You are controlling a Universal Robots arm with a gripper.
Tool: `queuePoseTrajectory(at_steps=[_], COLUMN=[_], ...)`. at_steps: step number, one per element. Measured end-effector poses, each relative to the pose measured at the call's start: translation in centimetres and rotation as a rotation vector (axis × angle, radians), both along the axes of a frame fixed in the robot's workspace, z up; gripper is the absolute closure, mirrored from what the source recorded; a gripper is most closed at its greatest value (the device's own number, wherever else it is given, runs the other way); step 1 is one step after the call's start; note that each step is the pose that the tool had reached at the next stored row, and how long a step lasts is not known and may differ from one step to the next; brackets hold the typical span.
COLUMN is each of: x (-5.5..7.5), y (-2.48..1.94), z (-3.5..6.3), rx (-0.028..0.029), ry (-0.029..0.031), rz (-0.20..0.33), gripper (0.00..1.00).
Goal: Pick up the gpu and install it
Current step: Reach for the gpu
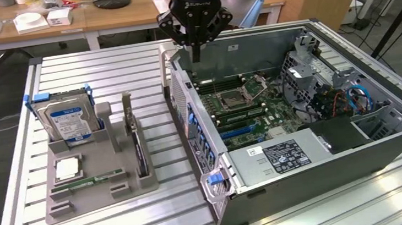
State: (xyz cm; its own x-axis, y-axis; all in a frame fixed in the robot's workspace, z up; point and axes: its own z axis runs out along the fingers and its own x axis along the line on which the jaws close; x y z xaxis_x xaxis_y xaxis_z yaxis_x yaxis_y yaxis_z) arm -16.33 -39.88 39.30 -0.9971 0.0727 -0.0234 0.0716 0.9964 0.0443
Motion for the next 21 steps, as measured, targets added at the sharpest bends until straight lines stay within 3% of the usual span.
queuePoseTrajectory(at_steps=[21], x=[-0.48], y=[0.00], z=[0.00], rx=[0.0000], ry=[0.0000], rz=[0.000], gripper=[0.89])
